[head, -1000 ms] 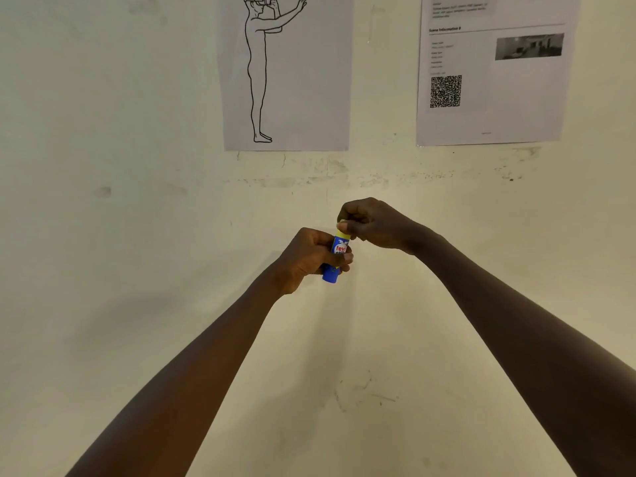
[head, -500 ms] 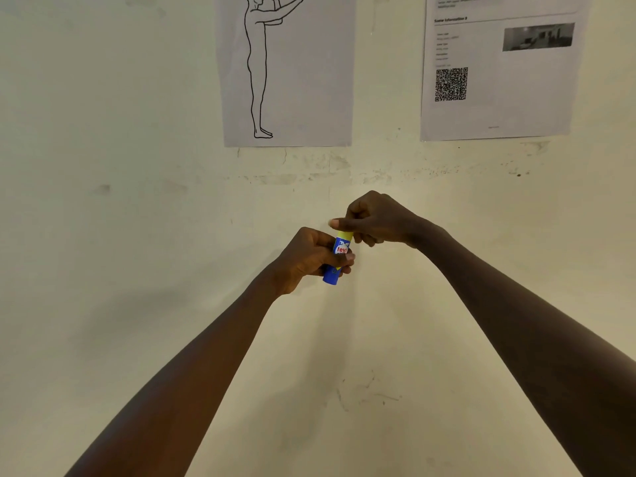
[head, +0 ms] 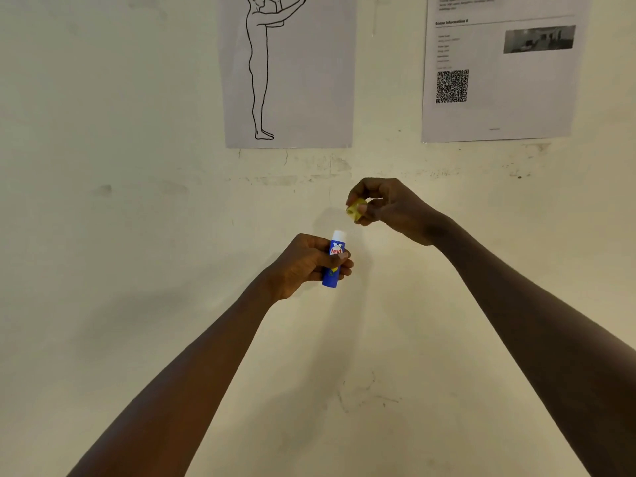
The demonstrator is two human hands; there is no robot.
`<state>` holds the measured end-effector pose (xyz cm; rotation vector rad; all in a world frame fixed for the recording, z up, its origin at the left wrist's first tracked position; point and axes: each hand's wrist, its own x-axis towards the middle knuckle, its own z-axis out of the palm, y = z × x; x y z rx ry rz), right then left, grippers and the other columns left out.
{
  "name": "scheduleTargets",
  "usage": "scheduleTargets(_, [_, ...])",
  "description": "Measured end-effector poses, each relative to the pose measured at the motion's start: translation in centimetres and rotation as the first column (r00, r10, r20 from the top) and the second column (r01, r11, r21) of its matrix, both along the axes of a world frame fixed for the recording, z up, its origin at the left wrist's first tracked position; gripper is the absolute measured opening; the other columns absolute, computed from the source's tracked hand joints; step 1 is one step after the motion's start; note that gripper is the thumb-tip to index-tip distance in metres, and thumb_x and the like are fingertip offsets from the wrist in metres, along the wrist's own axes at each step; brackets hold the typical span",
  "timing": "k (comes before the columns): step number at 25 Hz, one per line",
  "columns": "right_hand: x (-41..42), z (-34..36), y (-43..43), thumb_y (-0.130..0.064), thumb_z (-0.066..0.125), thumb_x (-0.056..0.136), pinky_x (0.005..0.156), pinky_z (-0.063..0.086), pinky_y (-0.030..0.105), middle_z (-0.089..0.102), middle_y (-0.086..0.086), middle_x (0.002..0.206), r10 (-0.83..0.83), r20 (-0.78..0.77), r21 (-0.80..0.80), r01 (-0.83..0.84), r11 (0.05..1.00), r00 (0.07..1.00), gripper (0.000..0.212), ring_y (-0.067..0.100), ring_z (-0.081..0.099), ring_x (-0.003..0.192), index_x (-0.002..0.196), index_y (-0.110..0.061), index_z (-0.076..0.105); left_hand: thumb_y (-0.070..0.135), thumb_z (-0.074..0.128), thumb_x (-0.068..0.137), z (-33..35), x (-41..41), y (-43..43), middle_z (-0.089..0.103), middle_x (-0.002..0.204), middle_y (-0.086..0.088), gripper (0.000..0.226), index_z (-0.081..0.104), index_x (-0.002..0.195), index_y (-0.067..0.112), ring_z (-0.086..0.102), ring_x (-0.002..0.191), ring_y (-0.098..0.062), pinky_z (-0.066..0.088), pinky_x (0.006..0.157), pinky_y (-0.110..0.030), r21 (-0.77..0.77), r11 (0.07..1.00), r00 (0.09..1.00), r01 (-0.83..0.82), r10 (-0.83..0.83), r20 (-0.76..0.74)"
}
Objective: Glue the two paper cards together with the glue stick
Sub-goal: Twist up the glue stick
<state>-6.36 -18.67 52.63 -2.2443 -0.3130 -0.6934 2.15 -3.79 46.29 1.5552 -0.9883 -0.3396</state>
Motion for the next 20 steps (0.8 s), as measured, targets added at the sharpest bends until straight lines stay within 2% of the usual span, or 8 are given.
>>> scheduleTargets(4, [0.5, -1.4, -0.1, 0.002, 0.041, 0.09, 0.061, 0.048, 0.015, 0.056, 0.003, 0.087, -0.009, 0.011, 0.062, 0.009, 0.998, 1.0, 0.021, 0.014, 0.056, 0.071, 0.088, -0.013, 0.056, 0.006, 0.053, 0.087, 0.1, -0.5, -0.5, 0.065, 0.095, -0.013, 0.03, 0.054, 0.113, -0.008, 0.069, 0.062, -0.009, 0.056, 0.068, -0.02, -0.066, 0.998, 1.0, -0.008, 0.006, -0.03])
scheduleTargets(7, [0.7, -2.4, -0.2, 0.0, 0.038, 0.092, 0.057, 0.046, 0.013, 0.055, 0.001, 0.087, 0.017, 0.034, 0.246, -0.025, 0.969, 0.999, 0.026, 0.012, 0.055, 0.069, 0.083, -0.018, 0.056, 0.007, 0.051, 0.088, 0.3, -0.8, -0.8, 0.061, 0.105, -0.014, 0.031, 0.053, 0.116, -0.006, 0.066, 0.073, -0.013, 0.055, 0.07, -0.02, -0.109, 0.994, 0.999, -0.018, 0.014, -0.032])
scheduleTargets(10, [0.8, -3.5, -0.1, 0.001, 0.031, 0.093, 0.056, 0.044, 0.015, 0.055, 0.003, 0.083, -0.008, 0.06, 0.448, -0.019, 0.894, 0.998, 0.032, 0.013, 0.055, 0.067, 0.079, -0.016, 0.055, 0.007, 0.051, 0.088, 0.2, -0.7, -1.1, 0.06, 0.114, -0.019, 0.034, 0.051, 0.119, -0.006, 0.064, 0.082, -0.019, 0.055, 0.073, -0.022, -0.158, 0.986, 0.998, -0.052, 0.046, -0.039])
scheduleTargets(12, [0.7, -4.3, 0.1, 0.003, 0.029, 0.09, 0.057, 0.041, 0.019, 0.055, 0.005, 0.078, -0.023, 0.062, 0.619, -0.02, 0.785, 0.998, 0.033, 0.015, 0.052, 0.064, 0.074, -0.013, 0.054, 0.005, 0.051, 0.088, 0.1, -0.5, -1.3, 0.058, 0.121, -0.022, 0.034, 0.051, 0.12, -0.006, 0.062, 0.091, -0.025, 0.052, 0.084, -0.031, -0.183, 0.98, 0.996, -0.079, 0.07, -0.058])
scheduleTargets(15, [0.8, -5.9, 0.7, 0.002, 0.03, 0.084, 0.056, 0.039, 0.022, 0.051, 0.008, 0.071, -0.035, 0.044, 0.822, -0.017, 0.569, 0.998, 0.031, 0.016, 0.047, 0.058, 0.067, -0.008, 0.052, 0.004, 0.049, 0.089, 0.1, -0.5, -1.6, 0.054, 0.128, -0.02, 0.035, 0.049, 0.123, -0.004, 0.055, 0.106, -0.024, 0.043, 0.098, -0.038, -0.22, 0.971, 0.993, -0.092, 0.074, -0.087])
scheduleTargets(17, [0.9, -7.4, 1.4, 0.001, 0.031, 0.084, 0.055, 0.04, 0.023, 0.051, 0.008, 0.07, -0.036, 0.011, 0.907, 0.005, 0.421, 0.999, 0.029, 0.017, 0.047, 0.055, 0.065, -0.007, 0.053, 0.004, 0.047, 0.09, 0.1, -0.6, -1.9, 0.053, 0.13, -0.019, 0.034, 0.049, 0.123, -0.003, 0.052, 0.11, -0.022, 0.038, 0.104, -0.038, -0.247, 0.965, 0.993, -0.089, 0.067, -0.097])
scheduleTargets(20, [0.9, -9.7, 2.6, -0.003, 0.035, 0.084, 0.055, 0.041, 0.024, 0.05, 0.008, 0.068, 0.015, -0.017, 0.976, 0.013, 0.216, 1.0, 0.027, 0.018, 0.044, 0.056, 0.065, -0.006, 0.053, 0.007, 0.044, 0.092, -0.1, -0.9, -2.2, 0.052, 0.132, -0.018, 0.035, 0.047, 0.125, -0.003, 0.052, 0.112, -0.019, 0.036, 0.1, -0.027, -0.255, 0.964, 0.994, -0.076, 0.052, -0.097])
